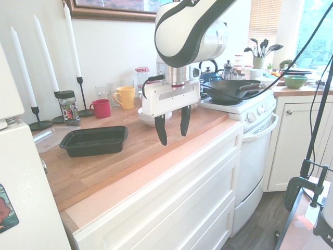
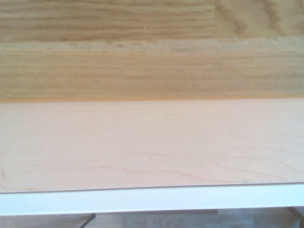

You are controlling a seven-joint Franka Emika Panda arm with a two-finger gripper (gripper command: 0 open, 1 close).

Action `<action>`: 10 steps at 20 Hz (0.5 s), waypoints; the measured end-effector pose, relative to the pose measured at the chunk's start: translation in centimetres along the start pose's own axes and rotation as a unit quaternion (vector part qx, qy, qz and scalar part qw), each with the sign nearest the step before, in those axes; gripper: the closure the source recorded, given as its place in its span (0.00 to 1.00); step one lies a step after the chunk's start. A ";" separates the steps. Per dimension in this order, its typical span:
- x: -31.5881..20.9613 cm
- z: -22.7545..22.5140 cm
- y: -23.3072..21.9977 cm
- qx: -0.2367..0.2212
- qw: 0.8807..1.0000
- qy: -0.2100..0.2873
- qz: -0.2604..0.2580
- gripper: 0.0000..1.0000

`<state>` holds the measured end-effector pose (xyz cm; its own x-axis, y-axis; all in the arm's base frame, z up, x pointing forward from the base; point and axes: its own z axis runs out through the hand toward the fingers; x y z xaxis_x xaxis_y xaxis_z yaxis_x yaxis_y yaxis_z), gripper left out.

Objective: Put the cereal into the box

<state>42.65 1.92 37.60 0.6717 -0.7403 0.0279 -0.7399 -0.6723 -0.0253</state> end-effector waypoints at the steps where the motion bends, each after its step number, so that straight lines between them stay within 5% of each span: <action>1: 0.0 0.0 0.0 0.000 1.000 0.000 0.000 0.00; 10: 8.3 -3.4 -2.7 0.041 0.998 0.039 0.035 0.00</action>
<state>50.11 -2.41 41.28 0.6107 -0.7854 0.1008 -0.7776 -0.6189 -0.1107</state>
